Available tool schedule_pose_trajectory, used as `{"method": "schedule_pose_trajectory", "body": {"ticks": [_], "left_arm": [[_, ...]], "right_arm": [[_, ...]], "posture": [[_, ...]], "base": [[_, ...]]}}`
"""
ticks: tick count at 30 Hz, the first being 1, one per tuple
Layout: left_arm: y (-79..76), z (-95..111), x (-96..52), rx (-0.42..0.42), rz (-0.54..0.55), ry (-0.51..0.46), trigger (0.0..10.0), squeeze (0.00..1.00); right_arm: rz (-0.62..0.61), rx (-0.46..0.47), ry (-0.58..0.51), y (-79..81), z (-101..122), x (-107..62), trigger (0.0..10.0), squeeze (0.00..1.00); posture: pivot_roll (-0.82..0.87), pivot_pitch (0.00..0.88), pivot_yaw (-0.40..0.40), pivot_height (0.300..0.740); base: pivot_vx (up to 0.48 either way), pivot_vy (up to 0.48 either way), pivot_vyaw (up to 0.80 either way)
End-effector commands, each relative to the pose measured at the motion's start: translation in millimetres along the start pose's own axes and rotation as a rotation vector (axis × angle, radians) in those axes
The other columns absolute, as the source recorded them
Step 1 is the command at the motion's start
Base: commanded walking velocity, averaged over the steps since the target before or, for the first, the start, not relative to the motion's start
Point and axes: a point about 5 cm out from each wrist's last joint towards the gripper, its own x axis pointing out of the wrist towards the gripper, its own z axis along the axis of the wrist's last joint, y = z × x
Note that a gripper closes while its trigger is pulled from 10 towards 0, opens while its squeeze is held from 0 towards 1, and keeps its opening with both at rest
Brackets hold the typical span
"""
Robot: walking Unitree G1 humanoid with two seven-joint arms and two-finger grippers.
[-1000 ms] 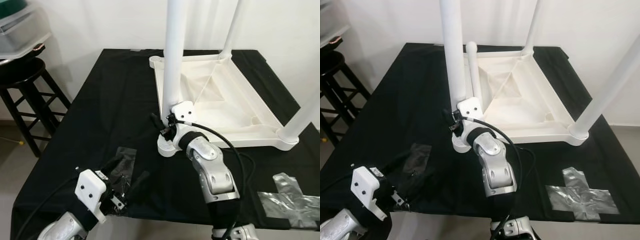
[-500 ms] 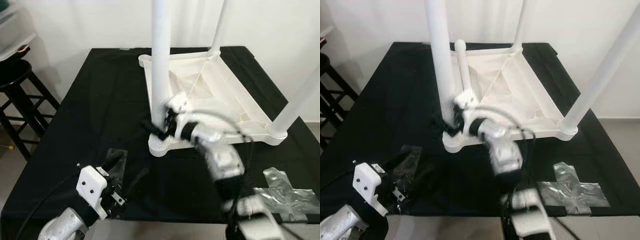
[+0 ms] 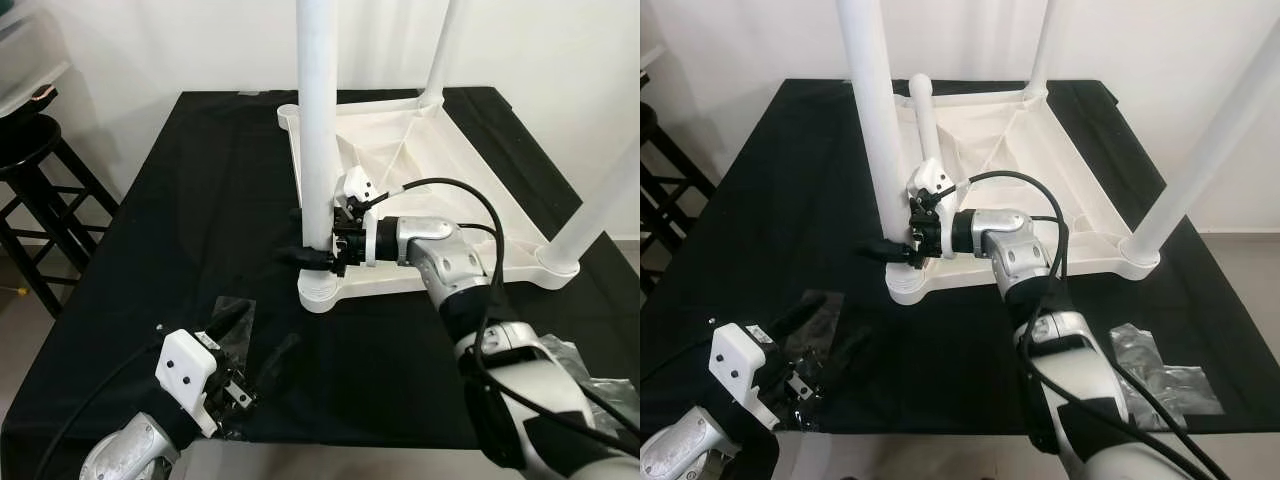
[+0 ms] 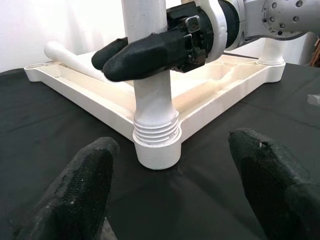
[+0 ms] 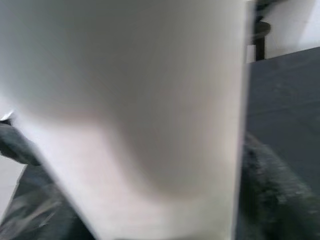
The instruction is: Building children table
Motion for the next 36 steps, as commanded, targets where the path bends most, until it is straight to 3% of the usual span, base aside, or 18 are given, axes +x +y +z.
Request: {"method": "schedule_pose_trajectory", "body": {"ticks": [1, 6, 11, 13, 14, 15, 16, 18, 19, 20, 22, 25, 26, 27, 30, 31, 34, 36], "left_arm": [[-1.1, -4.5, -1.8, -0.008, -0.001, 0.018, 10.0, 0.0], [-1.4, -3.5, -2.6, -0.011, -0.003, 0.016, 10.0, 0.0], [-1.6, -1.8, -3.4, -0.012, -0.005, 0.013, 10.0, 0.0], [-1.1, -0.4, -5.1, -0.012, -0.006, 0.012, 10.0, 0.0], [-1.1, -0.4, -5.1, -0.012, -0.006, 0.012, 10.0, 0.0], [-0.7, 0.2, -5.9, -0.01, -0.006, 0.012, 10.0, 0.0], [-0.7, 0.2, -5.9, -0.01, -0.006, 0.012, 10.0, 0.0], [1.2, 0.7, -6.9, -0.007, -0.003, 0.014, 10.0, 0.0], [1.2, 0.7, -6.9, -0.007, -0.003, 0.014, 10.0, 0.0], [2.0, 0.5, -7.1, -0.006, -0.002, 0.015, 10.0, 0.0], [2.5, 0.2, -6.5, -0.007, -0.004, 0.017, 10.0, 0.0], [3.4, -1.0, -5.4, -0.007, -0.007, 0.019, 10.0, 0.0], [3.9, -1.3, -5.3, -0.004, -0.005, 0.02, 10.0, 0.0], [4.4, -1.6, -5.2, -0.002, -0.001, 0.02, 10.0, 0.0], [4.7, -1.8, -5.2, 0.0, 0.003, 0.02, 10.0, 0.0], [4.6, -2.6, -4.5, 0.001, 0.005, 0.02, 10.0, 0.0], [4.4, -2.9, -4.2, 0.0, 0.004, 0.021, 10.0, 0.0], [3.4, -4.2, -3.0, -0.005, -0.002, 0.022, 10.0, 0.0]], "right_arm": [[0.013, -0.007, -0.005, 0.3, 1.8, 2.8, 0.0, 0.0], [-0.018, -0.03, -0.02, -5.4, 2.0, -7.2, 0.0, 0.0], [-0.135, -0.032, -0.01, -8.8, -4.0, -19.8, 0.0, 0.0], [-0.353, -0.01, 0.031, 1.1, -24.8, -14.1, 0.0, 0.0], [-0.353, -0.01, 0.031, 1.1, -24.8, -14.1, 0.0, 0.0], [-0.642, 0.052, 0.01, 4.7, -33.8, -10.5, 0.0, 0.0], [-0.642, 0.052, 0.01, 4.7, -33.8, -10.5, 0.0, 0.0], [-0.853, 0.075, 0.032, 48.2, -53.9, -2.1, 0.0, 0.0], [-0.853, 0.075, 0.032, 48.2, -53.9, -2.1, 0.0, 0.0], [-0.841, 0.085, 0.035, 64.2, -57.0, 3.3, 0.0, 0.0], [-0.829, 0.084, 0.024, 62.8, -54.6, 3.3, 0.0, 0.0], [-0.847, 0.069, 0.029, 43.0, -52.2, -2.3, 0.0, 0.0], [-0.842, 0.071, 0.049, 41.0, -54.2, -2.4, 1.8, 0.0], [-0.835, 0.075, 0.071, 41.0, -55.7, -2.2, 10.0, 0.0], [-0.79, 0.088, 0.077, 42.5, -56.5, 0.2, 10.0, 0.0], [-0.73, 0.106, 0.046, 41.9, -50.8, 2.0, 10.0, 1.0], [-0.715, 0.111, 0.028, 42.1, -46.7, 2.4, 10.0, 1.0], [-0.51, 0.053, -0.039, 31.5, -24.7, 3.0, 10.0, 1.0]], "posture": [[-0.02, 0.116, 0.002, 0.74], [-0.02, 0.124, 0.006, 0.74], [-0.03, 0.144, 0.004, 0.74], [-0.04, 0.159, -0.003, 0.74], [-0.04, 0.159, -0.003, 0.74], [-0.04, 0.161, -0.002, 0.74], [-0.04, 0.161, -0.002, 0.74], [-0.04, 0.17, 0.019, 0.74], [-0.04, 0.17, 0.019, 0.74], [-0.04, 0.17, 0.019, 0.74], [-0.05, 0.16, 0.029, 0.74], [-0.04, 0.148, 0.02, 0.74], [-0.04, 0.148, 0.02, 0.74], [-0.04, 0.143, 0.019, 0.74], [-0.04, 0.14, 0.021, 0.74], [-0.04, 0.129, 0.021, 0.74], [-0.04, 0.129, 0.021, 0.74], [-0.04, 0.117, 0.019, 0.74]], "base": [[0.0, 0.0, 0.0], [0.0, 0.0, 0.0], [0.0, 0.0, 0.0], [0.0, 0.0, 0.0], [0.0, 0.0, 0.0], [0.0, 0.0, 0.0], [0.0, 0.0, 0.0], [0.0, 0.0, 0.0], [0.0, 0.0, 0.0], [0.0, 0.0, 0.0], [0.0, 0.0, 0.0], [0.0, 0.0, 0.0], [0.0, 0.0, 0.0], [0.0, 0.0, 0.0], [0.0, 0.0, 0.0], [0.0, 0.0, 0.0], [0.0, 0.0, 0.0], [0.0, 0.0, 0.0]]}}
